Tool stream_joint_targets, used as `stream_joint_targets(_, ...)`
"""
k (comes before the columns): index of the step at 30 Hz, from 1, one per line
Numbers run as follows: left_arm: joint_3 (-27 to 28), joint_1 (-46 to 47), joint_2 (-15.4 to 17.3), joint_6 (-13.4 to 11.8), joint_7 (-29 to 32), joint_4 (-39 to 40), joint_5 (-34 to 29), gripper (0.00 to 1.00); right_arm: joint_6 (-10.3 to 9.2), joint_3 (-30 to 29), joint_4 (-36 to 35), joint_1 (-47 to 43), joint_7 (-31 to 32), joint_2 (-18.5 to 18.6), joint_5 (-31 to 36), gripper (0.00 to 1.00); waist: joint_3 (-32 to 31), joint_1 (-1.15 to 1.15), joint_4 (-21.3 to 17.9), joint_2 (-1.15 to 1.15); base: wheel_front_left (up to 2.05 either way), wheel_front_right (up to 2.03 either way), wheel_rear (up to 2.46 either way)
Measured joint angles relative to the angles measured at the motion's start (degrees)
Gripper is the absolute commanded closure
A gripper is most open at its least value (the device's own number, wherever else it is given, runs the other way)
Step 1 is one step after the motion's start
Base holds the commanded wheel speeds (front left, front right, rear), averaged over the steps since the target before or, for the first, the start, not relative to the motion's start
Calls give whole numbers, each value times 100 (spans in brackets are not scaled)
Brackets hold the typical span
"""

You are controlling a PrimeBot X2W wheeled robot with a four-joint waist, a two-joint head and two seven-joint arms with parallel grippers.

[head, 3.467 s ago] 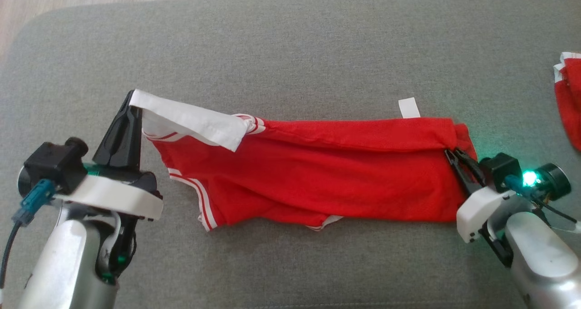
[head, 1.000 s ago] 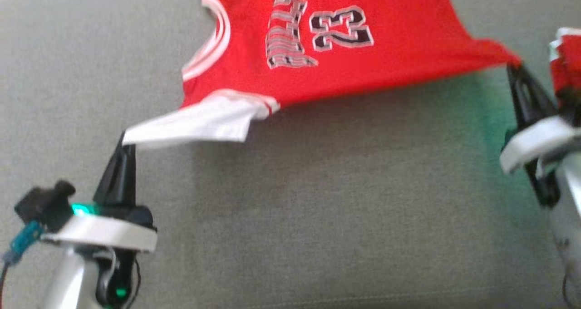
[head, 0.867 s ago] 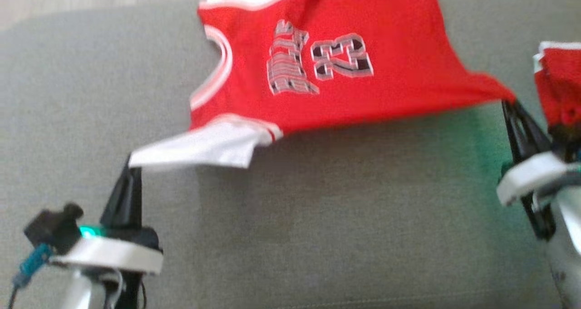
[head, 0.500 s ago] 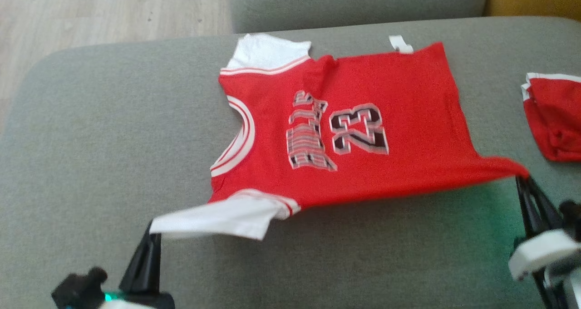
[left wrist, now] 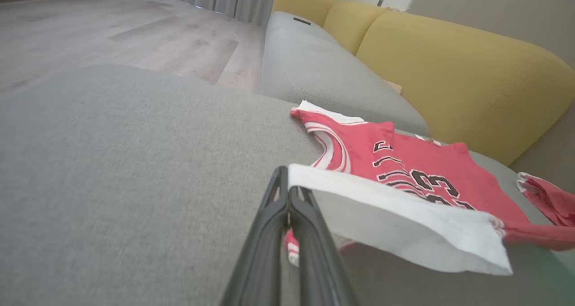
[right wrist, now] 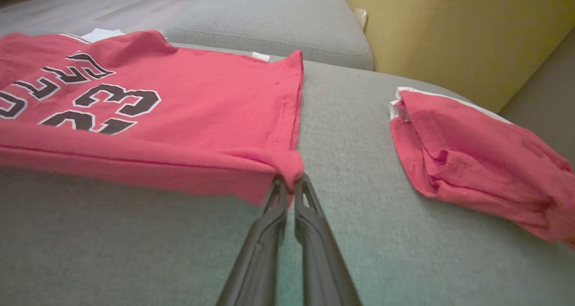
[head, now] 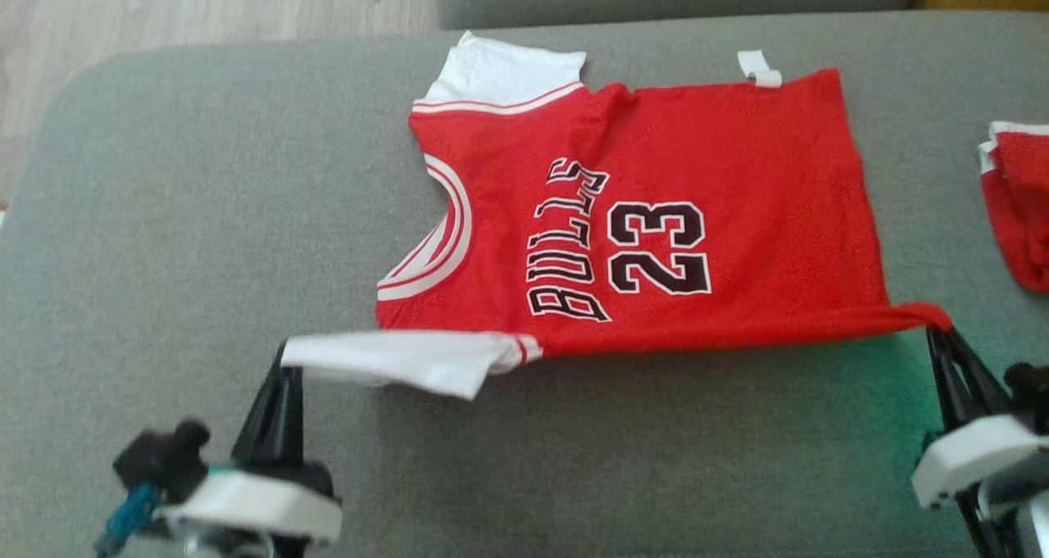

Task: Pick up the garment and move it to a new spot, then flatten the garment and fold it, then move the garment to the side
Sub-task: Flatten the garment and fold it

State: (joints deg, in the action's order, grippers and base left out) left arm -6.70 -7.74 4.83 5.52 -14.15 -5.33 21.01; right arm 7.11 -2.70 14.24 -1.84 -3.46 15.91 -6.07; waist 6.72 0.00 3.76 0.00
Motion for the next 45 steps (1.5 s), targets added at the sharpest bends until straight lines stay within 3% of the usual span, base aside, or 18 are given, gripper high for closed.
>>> stream_joint_targets(16,-327,2897,-98,64,-8,-1925,-132,100,0,256,1357,2120,76,56,156,100,949,0,-34,0,0,0,0)
stream_joint_targets(20,-343,3242,-82,105,-14,-2198,-216,100,0,382,1638,2438,-74,58,169,100,1096,0,-78,0,0,0,0)
stream_joint_targets(21,-341,3296,-77,107,-14,-2230,-253,100,0,448,1706,2505,-115,57,156,87,1121,0,-89,0,0,0,0)
stream_joint_targets(22,-338,3333,-76,111,-14,-2245,-296,100,0,498,1770,2563,-163,56,138,47,1137,0,-97,0,0,0,0)
stream_joint_targets(23,-330,3359,-75,112,-14,-2256,-335,100,0,572,1818,2619,-240,62,127,0,1149,0,-105,0,0,0,0)
stream_joint_targets(26,-290,3367,-76,132,-14,-2256,-402,0,0,691,1962,2724,-428,63,15,0,1137,0,-122,0,0,0,0)
stream_joint_targets(31,-81,3093,-88,130,-15,-1894,-505,0,0,632,2118,2681,-730,65,0,0,1000,0,-140,0,0,0,0)
stream_joint_targets(39,-242,1457,-176,98,171,-1970,-189,0,0,233,2069,1964,-931,-123,1,0,659,0,-161,0,0,0,0)
stream_joint_targets(45,-337,1552,-183,1,253,-2080,-35,0,0,179,1964,1865,-972,-250,10,0,595,0,-202,0,0,0,0)
